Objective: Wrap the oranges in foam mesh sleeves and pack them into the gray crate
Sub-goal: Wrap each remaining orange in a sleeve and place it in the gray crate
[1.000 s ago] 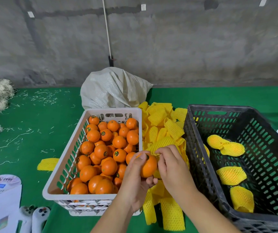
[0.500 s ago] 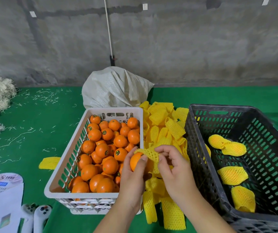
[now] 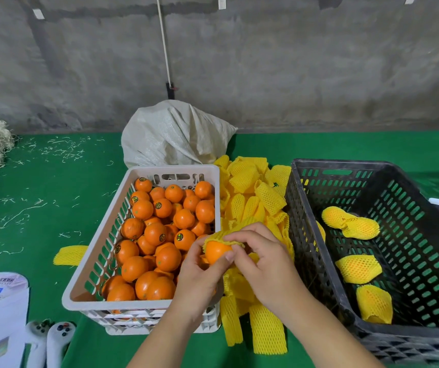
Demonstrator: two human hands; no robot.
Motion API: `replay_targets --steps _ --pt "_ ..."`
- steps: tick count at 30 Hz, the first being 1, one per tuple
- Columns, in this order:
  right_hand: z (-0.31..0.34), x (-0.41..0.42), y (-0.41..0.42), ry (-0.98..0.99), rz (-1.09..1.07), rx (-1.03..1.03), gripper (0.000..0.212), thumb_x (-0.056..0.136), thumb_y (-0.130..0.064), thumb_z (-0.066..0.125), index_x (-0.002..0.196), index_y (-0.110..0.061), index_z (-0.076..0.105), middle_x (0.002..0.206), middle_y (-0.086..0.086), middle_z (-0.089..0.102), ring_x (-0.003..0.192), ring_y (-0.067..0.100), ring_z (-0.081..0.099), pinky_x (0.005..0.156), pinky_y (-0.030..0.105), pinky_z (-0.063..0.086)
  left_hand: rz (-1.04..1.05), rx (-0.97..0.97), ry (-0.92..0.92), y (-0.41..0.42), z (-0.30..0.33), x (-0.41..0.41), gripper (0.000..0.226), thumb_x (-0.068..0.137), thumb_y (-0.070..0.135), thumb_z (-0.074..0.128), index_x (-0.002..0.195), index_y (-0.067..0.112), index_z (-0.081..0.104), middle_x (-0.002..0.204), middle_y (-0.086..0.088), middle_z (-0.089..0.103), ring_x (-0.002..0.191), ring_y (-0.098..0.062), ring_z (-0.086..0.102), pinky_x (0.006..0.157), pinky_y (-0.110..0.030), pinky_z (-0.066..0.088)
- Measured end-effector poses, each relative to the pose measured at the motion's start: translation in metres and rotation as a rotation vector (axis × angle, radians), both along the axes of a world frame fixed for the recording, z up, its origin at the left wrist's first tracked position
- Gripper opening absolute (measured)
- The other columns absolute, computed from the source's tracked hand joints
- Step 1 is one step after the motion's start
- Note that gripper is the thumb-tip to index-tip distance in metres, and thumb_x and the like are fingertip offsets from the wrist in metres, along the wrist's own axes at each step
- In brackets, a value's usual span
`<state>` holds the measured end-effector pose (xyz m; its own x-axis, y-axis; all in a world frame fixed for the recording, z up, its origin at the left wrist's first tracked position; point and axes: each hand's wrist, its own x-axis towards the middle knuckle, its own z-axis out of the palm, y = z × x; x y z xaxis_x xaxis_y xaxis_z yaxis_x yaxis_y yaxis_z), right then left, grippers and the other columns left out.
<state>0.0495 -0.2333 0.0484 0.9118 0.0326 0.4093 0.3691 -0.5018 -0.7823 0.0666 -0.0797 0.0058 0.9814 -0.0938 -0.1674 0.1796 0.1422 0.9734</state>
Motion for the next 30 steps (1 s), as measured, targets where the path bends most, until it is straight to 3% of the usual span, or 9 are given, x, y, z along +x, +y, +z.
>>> replay_targets --steps 2,5,10,12,15,20,24,27,30 --pt "0.001 -0.004 0.010 -0.059 0.020 -0.049 0.020 0.097 -0.013 0.064 0.113 -0.020 0.074 0.107 -0.015 0.056 0.099 -0.004 0.058 0.080 0.008 0.044 0.075 0.021 0.022 -0.006 0.000 0.000 0.033 0.093 0.027 0.078 0.123 0.030 0.064 0.096 -0.005 0.077 0.079 -0.015 0.072 0.063 -0.028 0.056" --pt "-0.002 -0.007 0.018 -0.147 0.026 -0.108 0.022 0.096 -0.013 0.063 0.116 -0.017 0.072 0.110 -0.010 0.055 0.095 -0.004 0.054 0.080 0.010 0.045 0.176 -0.008 0.075 -0.013 -0.001 0.001 0.031 0.098 0.019 0.067 0.126 0.027 0.057 0.106 -0.010 0.074 0.099 -0.026 0.072 0.083 -0.050 0.059" --pt "-0.019 -0.002 0.010 -0.011 -0.104 -0.081 0.044 0.093 -0.009 0.066 0.135 -0.018 0.061 0.124 -0.007 0.053 0.112 0.009 0.054 0.093 0.036 0.052 -0.039 -0.482 0.110 -0.016 0.003 0.007 0.060 0.097 0.035 0.064 0.152 0.013 0.050 0.148 -0.021 0.058 0.140 -0.037 0.054 0.119 -0.054 0.040" --pt "-0.022 0.001 0.006 -0.030 -0.138 -0.052 0.041 0.093 -0.005 0.060 0.133 -0.014 0.064 0.119 -0.006 0.058 0.107 0.009 0.056 0.088 0.040 0.054 -0.109 -0.542 0.027 -0.013 -0.001 0.009 0.074 0.092 0.031 0.068 0.157 0.006 0.042 0.151 -0.024 0.054 0.141 -0.039 0.052 0.117 -0.052 0.042" --pt "-0.022 0.007 -0.001 -0.104 -0.195 -0.038 0.037 0.090 -0.004 0.058 0.125 -0.010 0.070 0.112 -0.003 0.061 0.098 0.012 0.059 0.081 0.038 0.055 -0.060 -0.467 -0.062 -0.014 -0.004 0.013 0.068 0.091 0.014 0.066 0.155 0.010 0.044 0.130 -0.023 0.066 0.115 -0.034 0.066 0.097 -0.043 0.058" --pt "-0.029 0.000 0.009 -0.258 -0.166 -0.117 0.026 0.095 -0.016 0.057 0.115 -0.009 0.072 0.101 -0.002 0.060 0.090 0.014 0.062 0.073 0.028 0.054 0.173 -0.460 0.009 -0.023 -0.008 0.020 0.044 0.098 0.029 0.058 0.138 0.010 0.056 0.132 -0.028 0.065 0.116 -0.040 0.068 0.098 -0.053 0.057" --pt "-0.043 -0.003 0.013 -0.275 -0.141 -0.161 0.020 0.092 -0.009 0.067 0.111 -0.010 0.072 0.099 -0.001 0.061 0.087 0.016 0.064 0.071 0.030 0.056 0.200 -0.459 0.090 -0.025 -0.015 0.024 0.034 0.110 0.028 0.054 0.139 0.011 0.053 0.127 -0.034 0.061 0.114 -0.044 0.061 0.109 -0.069 0.042" --pt "-0.043 0.002 0.008 -0.273 -0.167 -0.119 0.019 0.090 -0.011 0.062 0.106 -0.010 0.071 0.099 -0.002 0.060 0.089 0.015 0.062 0.072 0.031 0.055 0.071 -0.491 0.019 -0.022 -0.015 0.018 0.057 0.098 0.016 0.067 0.149 0.010 0.044 0.126 -0.028 0.062 0.119 -0.043 0.060 0.105 -0.060 0.047" --pt "-0.040 0.006 0.003 -0.279 -0.166 -0.094 0.020 0.090 -0.014 0.056 0.106 -0.011 0.067 0.101 -0.002 0.059 0.091 0.016 0.061 0.074 0.032 0.054 0.000 -0.418 -0.074 -0.018 -0.009 0.016 0.069 0.091 0.005 0.073 0.151 0.024 0.045 0.134 -0.023 0.065 0.122 -0.039 0.066 0.097 -0.048 0.057"
